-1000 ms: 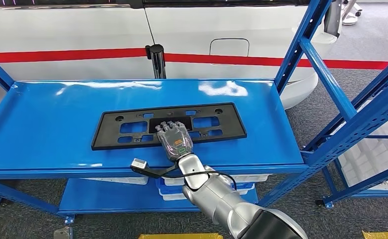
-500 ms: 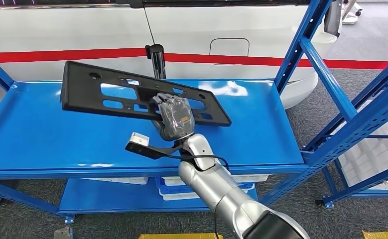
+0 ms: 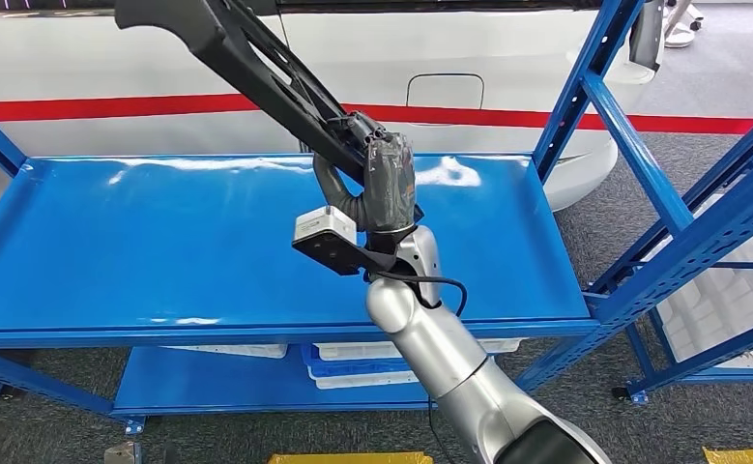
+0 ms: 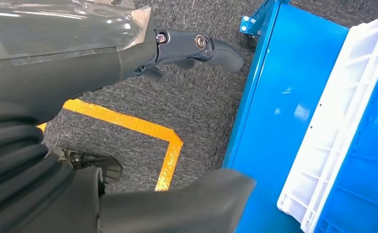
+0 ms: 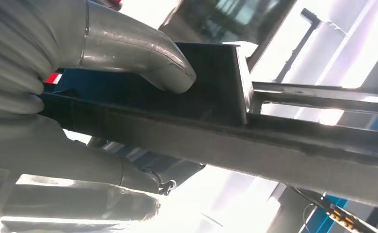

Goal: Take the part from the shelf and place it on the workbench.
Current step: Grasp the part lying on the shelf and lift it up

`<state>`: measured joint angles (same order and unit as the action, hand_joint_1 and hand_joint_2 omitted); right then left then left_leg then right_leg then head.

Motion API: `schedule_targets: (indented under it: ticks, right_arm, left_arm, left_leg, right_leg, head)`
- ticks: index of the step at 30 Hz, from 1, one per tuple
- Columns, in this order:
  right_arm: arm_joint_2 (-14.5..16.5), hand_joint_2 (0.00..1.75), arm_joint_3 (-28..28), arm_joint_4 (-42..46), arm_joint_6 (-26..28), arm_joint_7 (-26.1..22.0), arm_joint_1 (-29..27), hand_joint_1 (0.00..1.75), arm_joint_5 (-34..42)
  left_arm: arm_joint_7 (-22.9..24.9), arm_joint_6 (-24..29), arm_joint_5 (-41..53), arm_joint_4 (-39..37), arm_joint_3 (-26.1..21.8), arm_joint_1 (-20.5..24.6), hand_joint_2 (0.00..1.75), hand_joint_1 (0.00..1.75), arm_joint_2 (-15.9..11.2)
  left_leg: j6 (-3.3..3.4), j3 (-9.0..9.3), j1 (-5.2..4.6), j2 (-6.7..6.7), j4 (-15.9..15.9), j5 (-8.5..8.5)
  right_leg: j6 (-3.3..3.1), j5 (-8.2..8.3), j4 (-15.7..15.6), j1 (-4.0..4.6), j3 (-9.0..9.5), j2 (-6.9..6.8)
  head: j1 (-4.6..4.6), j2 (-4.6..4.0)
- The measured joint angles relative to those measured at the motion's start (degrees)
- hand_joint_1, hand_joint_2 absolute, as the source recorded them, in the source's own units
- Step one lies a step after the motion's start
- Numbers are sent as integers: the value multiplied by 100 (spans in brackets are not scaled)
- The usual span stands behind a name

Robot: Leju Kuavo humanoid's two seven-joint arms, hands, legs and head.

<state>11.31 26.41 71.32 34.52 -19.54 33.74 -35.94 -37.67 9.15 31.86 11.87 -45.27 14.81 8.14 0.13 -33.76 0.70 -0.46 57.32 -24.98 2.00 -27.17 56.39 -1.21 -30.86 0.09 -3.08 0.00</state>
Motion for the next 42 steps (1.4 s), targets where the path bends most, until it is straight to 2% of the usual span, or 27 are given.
schedule_targets:
  ticks: [4, 12, 24, 42]
  right_arm:
    - [-79, 175, 22, 441, -643, -270, -126, 175, 1164]
    - [-285, 175, 61, 1085, -1414, -532, -406, 175, 2569]
    - [-487, 175, 222, 1334, -1588, -573, -636, 175, 2694]
    - [-504, 175, 523, 1301, -1595, -951, -908, 175, 2983]
  left_arm:
    - [-7, -183, -15, 0, -6, -25, 175, 0, -18]
    - [62, -161, 116, 0, 9, -77, 175, 0, -52]
    - [357, 181, 117, 0, 2, -167, 175, 0, -90]
    - [427, -80, 43, 0, -129, -420, 175, 0, -221]
  left_leg:
    - [0, -1, 0, 0, 0, 0]
    - [0, -1, 0, -1, 0, 0]
    - [0, -2, 0, -1, 0, 0]
    - [7, -8, -20, -4, 8, -6]
  right_leg:
    - [0, 0, 0, 1, 0, 0]
    - [0, 0, 0, 1, 1, 0]
    - [0, 0, 0, 6, 0, 0]
    - [5, 3, -5, -20, -2, -2]
  head:
    - [0, 0]
    - [0, 0]
    - [0, 0]
    - [0, 0]
